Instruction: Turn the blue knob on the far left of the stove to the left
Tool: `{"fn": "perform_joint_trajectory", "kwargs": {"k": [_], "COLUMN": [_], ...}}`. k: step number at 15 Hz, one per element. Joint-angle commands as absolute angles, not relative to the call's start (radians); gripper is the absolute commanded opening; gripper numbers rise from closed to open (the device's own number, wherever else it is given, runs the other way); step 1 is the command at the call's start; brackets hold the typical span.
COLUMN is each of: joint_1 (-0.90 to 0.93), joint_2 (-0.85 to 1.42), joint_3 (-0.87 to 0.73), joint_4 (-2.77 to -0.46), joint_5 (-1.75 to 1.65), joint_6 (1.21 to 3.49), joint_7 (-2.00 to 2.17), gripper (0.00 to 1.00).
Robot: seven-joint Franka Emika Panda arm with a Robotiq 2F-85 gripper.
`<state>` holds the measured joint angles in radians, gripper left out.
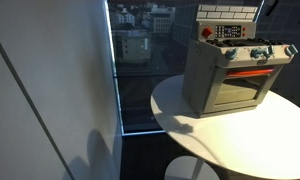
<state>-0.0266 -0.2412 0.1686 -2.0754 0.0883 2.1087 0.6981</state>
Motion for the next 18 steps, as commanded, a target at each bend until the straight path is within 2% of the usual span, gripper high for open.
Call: {"fn": "perform_joint_trajectory", "kwargs": {"k": [1, 18], "joint_1": [0.002, 0.058], "joint_2": [-0.189, -0.077], "joint_3": [0.153, 0.160], "joint_4": [-2.061, -2.145], "joint_5": [0.092, -0.011], "joint_6": [2.164, 2.531], "joint_7": [0.679, 0.764], "gripper": [1.00, 1.00]}}
